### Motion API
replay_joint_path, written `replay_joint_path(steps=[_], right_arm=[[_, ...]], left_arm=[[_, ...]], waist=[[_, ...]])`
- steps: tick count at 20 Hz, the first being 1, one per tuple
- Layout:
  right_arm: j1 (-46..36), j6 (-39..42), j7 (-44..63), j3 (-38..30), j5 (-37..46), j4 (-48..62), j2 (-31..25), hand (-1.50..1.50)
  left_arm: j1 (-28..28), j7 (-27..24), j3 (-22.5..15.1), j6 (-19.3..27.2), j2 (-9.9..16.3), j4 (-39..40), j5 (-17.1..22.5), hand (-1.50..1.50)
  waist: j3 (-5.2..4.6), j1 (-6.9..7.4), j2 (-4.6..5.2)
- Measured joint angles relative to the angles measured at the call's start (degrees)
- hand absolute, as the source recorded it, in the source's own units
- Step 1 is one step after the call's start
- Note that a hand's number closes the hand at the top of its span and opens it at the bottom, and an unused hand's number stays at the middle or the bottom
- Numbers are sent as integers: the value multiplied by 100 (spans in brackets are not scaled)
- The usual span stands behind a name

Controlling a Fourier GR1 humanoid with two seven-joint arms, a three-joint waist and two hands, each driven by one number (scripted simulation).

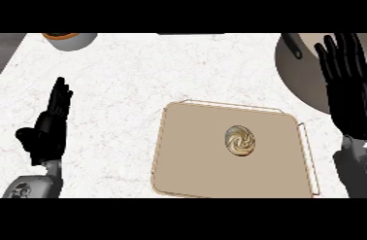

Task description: Pick the cupcake from the tray and place it in the pot

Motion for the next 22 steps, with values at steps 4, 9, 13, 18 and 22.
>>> replay_joint_path(steps=[4,9,13,18,22], right_arm=[[-178,272,273,477,-24,341,262,-150],[-280,325,432,1232,1109,608,-189,-150],[360,-474,-236,1599,2261,236,-184,-150],[1210,-629,-193,1762,3058,-849,-775,-150],[1344,-194,830,1655,3467,-1639,-1564,-150]], left_arm=[[-184,382,-188,-184,-131,-125,103,0],[-229,741,-397,-479,-308,-171,396,0],[-210,1168,-496,-540,-420,-420,581,0],[-130,1583,-527,-538,-425,-779,656,0],[-102,1758,-501,-545,-394,-940,693,0]], waist=[[11,112,-12],[-53,123,-55],[-7,22,-80],[5,-28,-87],[1,-36,-92]])
